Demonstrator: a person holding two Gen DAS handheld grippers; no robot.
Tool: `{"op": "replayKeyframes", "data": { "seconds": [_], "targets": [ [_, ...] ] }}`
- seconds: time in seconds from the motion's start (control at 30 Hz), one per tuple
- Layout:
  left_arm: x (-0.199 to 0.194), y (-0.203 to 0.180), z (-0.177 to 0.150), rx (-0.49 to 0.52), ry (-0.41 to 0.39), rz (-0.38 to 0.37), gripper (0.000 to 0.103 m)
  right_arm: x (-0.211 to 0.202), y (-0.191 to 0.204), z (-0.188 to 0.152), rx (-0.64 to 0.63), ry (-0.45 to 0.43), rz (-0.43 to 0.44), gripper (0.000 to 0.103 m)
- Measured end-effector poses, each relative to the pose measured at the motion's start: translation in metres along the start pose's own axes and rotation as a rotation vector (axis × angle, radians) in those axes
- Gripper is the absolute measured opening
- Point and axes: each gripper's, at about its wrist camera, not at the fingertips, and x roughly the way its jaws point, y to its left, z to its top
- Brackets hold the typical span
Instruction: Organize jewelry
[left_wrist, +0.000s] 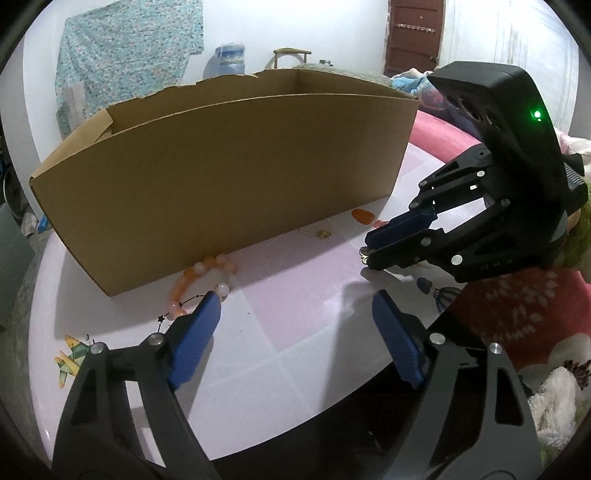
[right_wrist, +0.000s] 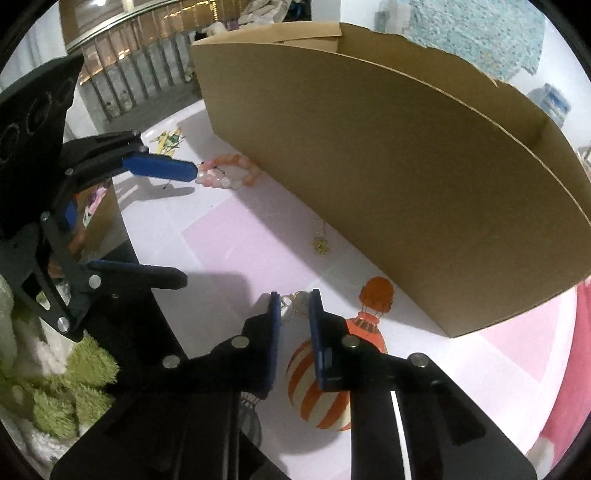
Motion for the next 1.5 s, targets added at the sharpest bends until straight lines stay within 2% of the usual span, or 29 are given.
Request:
{"op": "replayKeyframes", "data": {
  "seconds": [0.13,0.2,0.4,0.53,0.6,0.67,0.83,1.0,1.1,1.3,1.5],
  "targets": [
    [0.000,-0.003,0.002,0.004,-0.006,-0.003,0.076,-0.006,-0.010,-0.008,0.089,-0.035,-0.022,0.015],
    [0.001,-0.005,0.004,0.011,-0.007,-0.002,0.075,-0.011,-0.014,-0.015,0.146,-0.053,-0.024,0.003],
    [0.011,-0.011,0.013,0.033,-0.006,-0.010,0.071,-0.024,-0.025,-0.032,0.248,-0.092,-0.082,0.003],
    [0.021,-0.015,0.024,0.044,-0.010,0.003,0.063,-0.033,-0.031,-0.043,0.307,-0.112,-0.134,0.003],
    [0.027,-0.015,0.029,0.039,-0.009,0.000,0.060,-0.032,-0.031,-0.046,0.337,-0.126,-0.142,0.003],
    [0.037,-0.016,0.034,0.030,0.007,0.001,0.054,-0.034,-0.034,-0.052,0.371,-0.149,-0.146,0.003],
    [0.058,-0.019,0.045,0.040,0.047,0.017,0.049,-0.035,-0.042,-0.060,0.454,-0.209,-0.119,0.003],
    [0.067,-0.021,0.047,0.047,0.079,0.041,0.046,-0.034,-0.039,-0.065,0.475,-0.238,-0.104,0.003],
    [0.067,-0.024,0.048,0.037,0.079,0.067,0.039,-0.031,-0.038,-0.063,0.478,-0.250,-0.104,0.003],
    [0.069,-0.043,0.049,0.104,0.067,0.088,0.030,-0.021,-0.031,-0.055,0.490,-0.267,-0.099,0.003],
    [0.073,-0.041,0.053,0.083,0.073,0.121,0.013,-0.023,-0.031,-0.062,0.496,-0.278,-0.107,0.003]
  ]
}}
